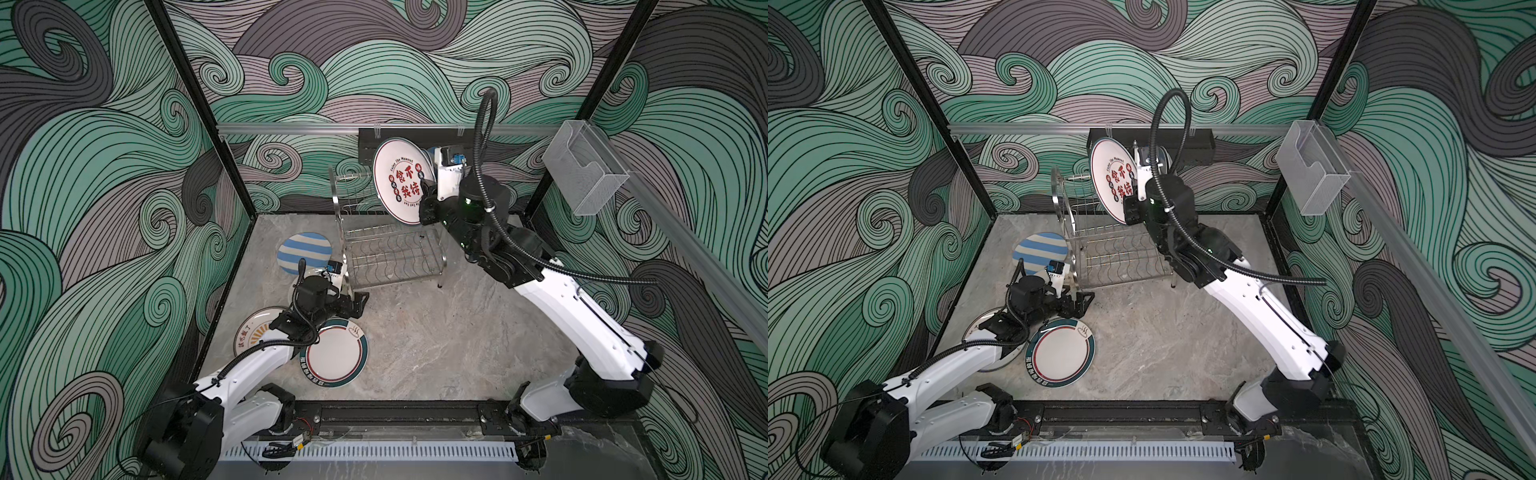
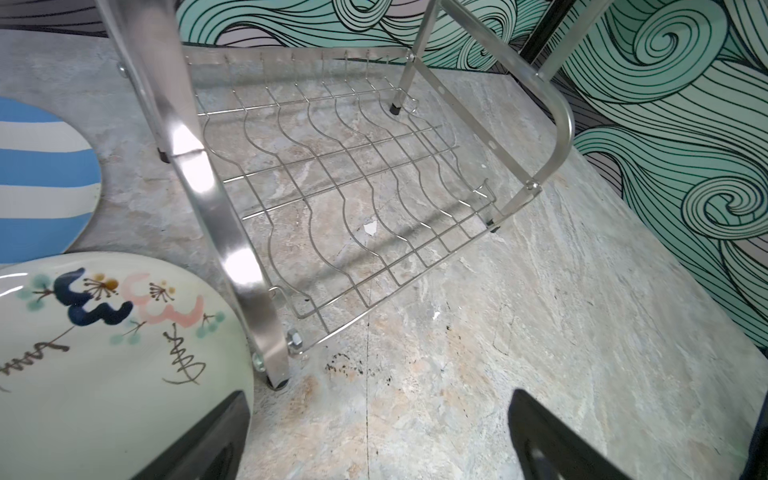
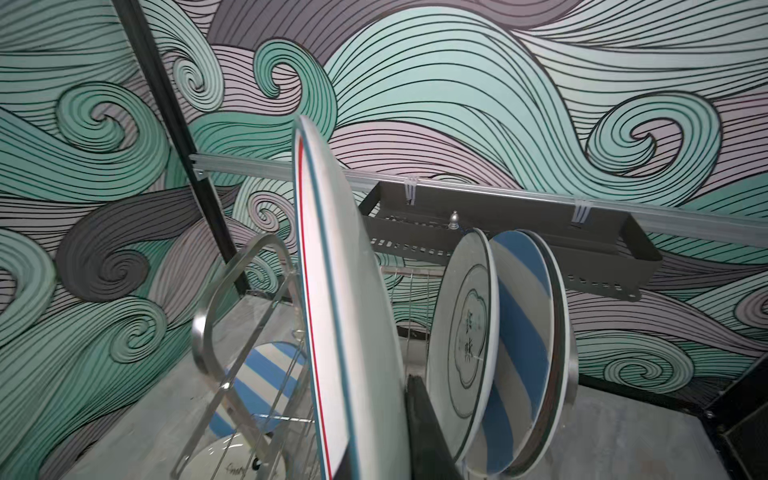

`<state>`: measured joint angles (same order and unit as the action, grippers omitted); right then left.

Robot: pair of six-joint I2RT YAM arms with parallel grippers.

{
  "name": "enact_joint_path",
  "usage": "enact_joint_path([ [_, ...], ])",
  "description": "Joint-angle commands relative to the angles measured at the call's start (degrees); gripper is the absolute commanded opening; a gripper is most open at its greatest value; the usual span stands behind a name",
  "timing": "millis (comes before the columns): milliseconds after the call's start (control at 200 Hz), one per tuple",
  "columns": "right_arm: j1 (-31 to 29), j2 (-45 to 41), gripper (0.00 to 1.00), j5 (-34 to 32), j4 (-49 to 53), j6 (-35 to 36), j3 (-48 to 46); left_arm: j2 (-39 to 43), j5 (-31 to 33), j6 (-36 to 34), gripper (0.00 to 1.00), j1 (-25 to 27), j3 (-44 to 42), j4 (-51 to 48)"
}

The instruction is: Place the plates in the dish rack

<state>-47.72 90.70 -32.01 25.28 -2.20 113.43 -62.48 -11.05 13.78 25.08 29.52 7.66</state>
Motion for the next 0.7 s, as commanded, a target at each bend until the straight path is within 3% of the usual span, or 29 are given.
enact_joint_path([
  [0, -0.33, 2.93, 0.00, -11.43, -0.63, 3.03, 5.64, -0.47, -3.34, -2.00, 0.99, -0.10, 0.45, 2.41],
  [225, -0.44, 9.69, 0.00, -18.93, 0.99, 2.94, 10.70, -0.45, -4.51, -2.45, 0.99, 0.06, -0.26, 2.37],
  [695, -0.16, 14.44, 0.00, -24.24, -3.30, 3.12, 10.57, -0.10, -4.51, -2.74, 0.99, 0.89, -1.31, 3.41],
])
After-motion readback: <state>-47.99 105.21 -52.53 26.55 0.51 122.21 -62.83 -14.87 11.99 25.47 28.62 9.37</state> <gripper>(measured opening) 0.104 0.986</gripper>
